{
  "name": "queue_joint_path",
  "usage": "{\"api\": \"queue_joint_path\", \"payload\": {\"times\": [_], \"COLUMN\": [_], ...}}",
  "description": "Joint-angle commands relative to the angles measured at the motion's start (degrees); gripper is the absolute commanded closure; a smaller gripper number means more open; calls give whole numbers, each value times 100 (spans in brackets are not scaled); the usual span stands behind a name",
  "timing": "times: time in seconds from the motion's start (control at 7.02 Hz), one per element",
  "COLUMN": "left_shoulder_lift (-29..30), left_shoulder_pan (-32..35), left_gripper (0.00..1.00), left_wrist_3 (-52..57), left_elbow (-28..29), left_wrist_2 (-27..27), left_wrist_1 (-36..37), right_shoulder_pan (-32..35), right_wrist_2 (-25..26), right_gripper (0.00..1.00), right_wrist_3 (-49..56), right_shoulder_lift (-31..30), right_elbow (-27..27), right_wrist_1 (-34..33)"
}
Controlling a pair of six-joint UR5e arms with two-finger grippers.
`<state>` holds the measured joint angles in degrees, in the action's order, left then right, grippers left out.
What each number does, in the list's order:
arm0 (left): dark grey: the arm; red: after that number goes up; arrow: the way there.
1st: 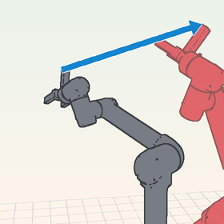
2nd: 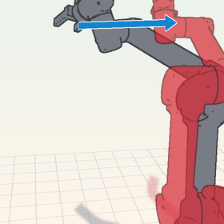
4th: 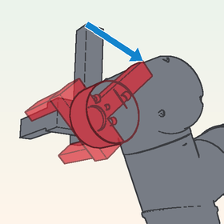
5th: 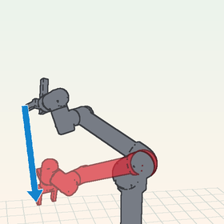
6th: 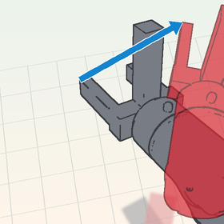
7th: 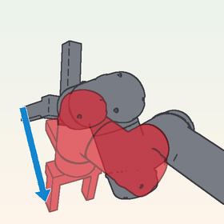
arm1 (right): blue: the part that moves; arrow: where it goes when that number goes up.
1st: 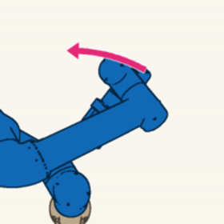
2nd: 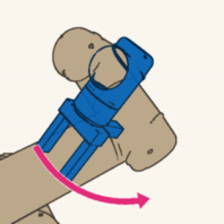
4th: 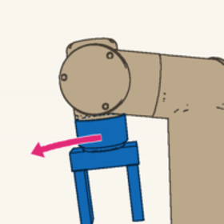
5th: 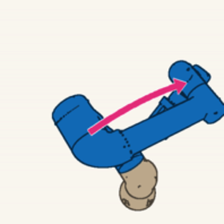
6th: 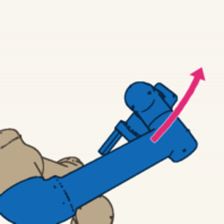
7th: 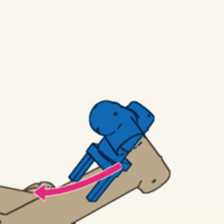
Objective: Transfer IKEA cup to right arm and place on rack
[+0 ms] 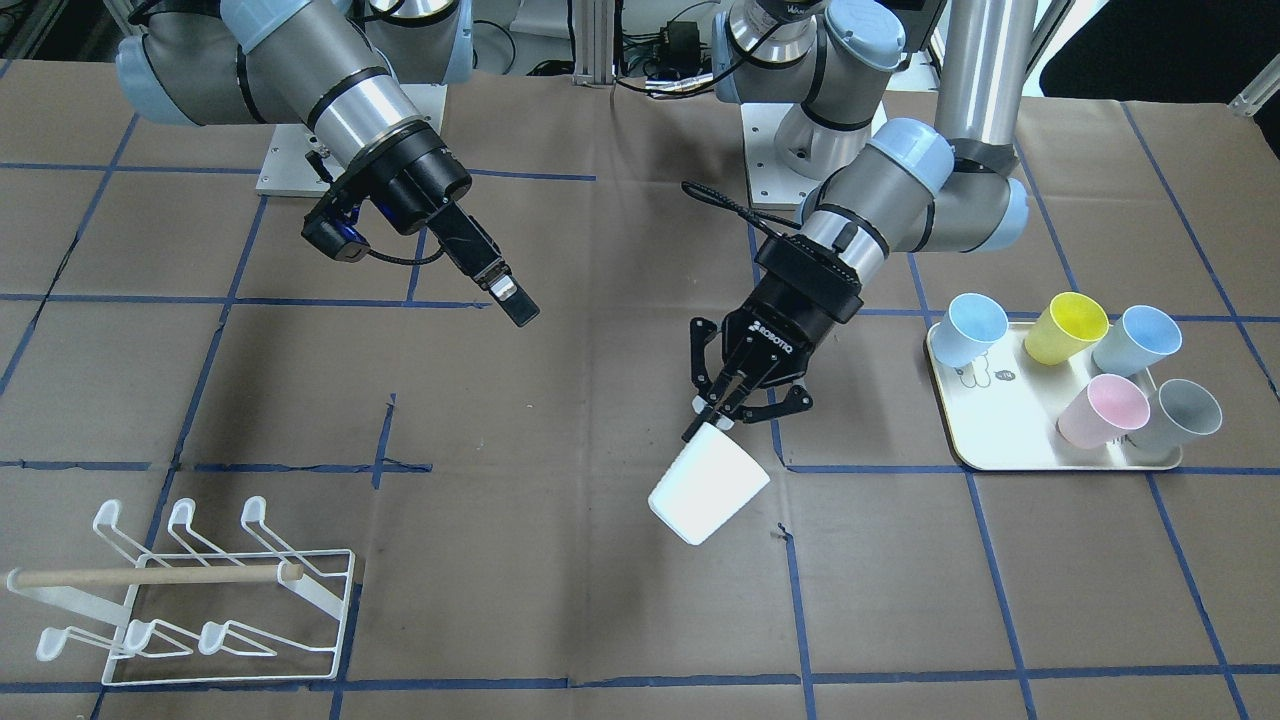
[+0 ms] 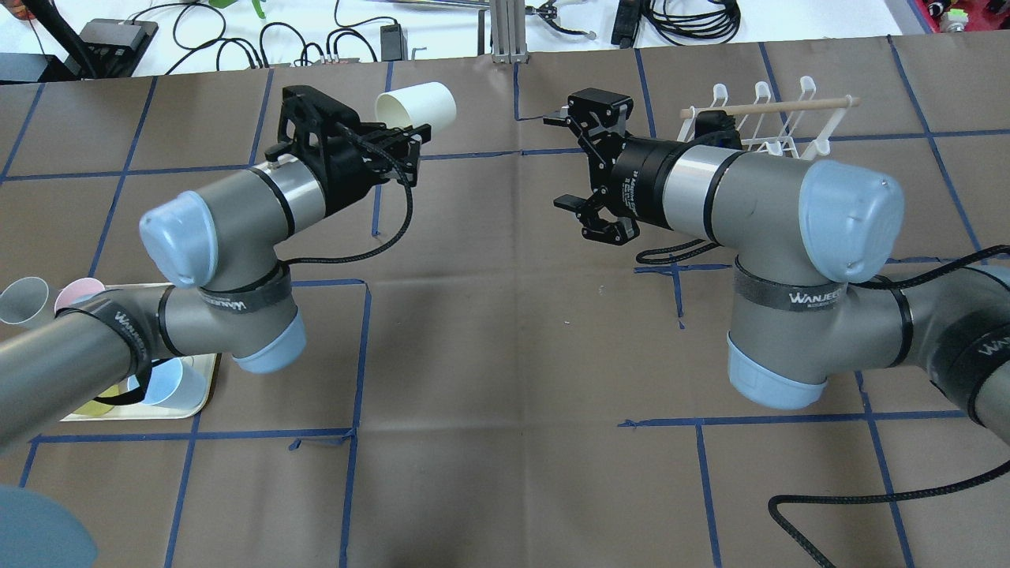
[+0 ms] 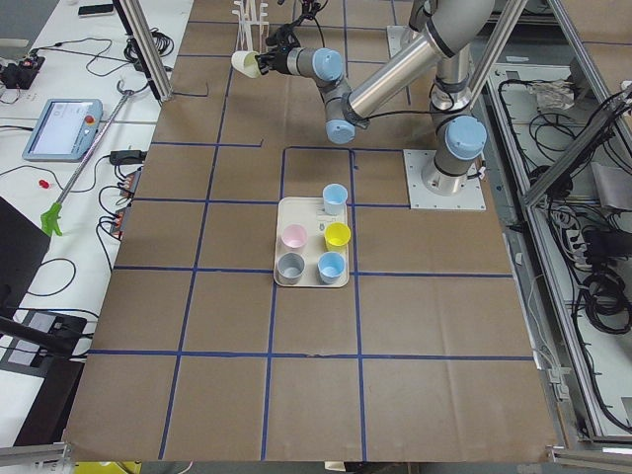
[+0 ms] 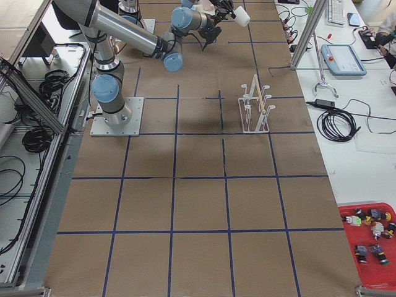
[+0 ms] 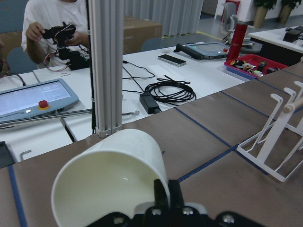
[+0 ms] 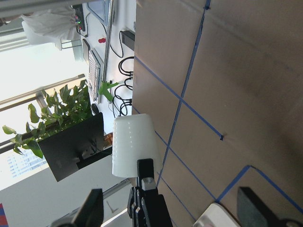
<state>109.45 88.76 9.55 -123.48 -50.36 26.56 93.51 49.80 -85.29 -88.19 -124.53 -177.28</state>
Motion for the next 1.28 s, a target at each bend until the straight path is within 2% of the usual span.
{"api": "queue_joint_path", "payload": {"times": [0.0,0.43,0.71,1.0,1.14], "left_shoulder_lift": [217,287,261,243,235], "left_shoulder_pan": [194,527,572,572,572], "left_gripper": [100,100,100,100,100], "left_wrist_3": [-647,-665,-665,-665,-665], "left_elbow": [-54,-62,-62,-71,-71], "left_wrist_2": [-35,-332,-343,-343,-334], "left_wrist_1": [710,719,737,737,737], "right_shoulder_pan": [-26,-105,-578,-624,-624], "right_wrist_2": [-621,-709,-718,-1557,-1622], "right_gripper": [0,0,0,0,1], "right_wrist_3": [-39,161,1168,1322,1374], "right_shoulder_lift": [292,399,575,924,1101], "right_elbow": [-1,25,43,69,139], "right_wrist_1": [26,9,35,9,-43]}}
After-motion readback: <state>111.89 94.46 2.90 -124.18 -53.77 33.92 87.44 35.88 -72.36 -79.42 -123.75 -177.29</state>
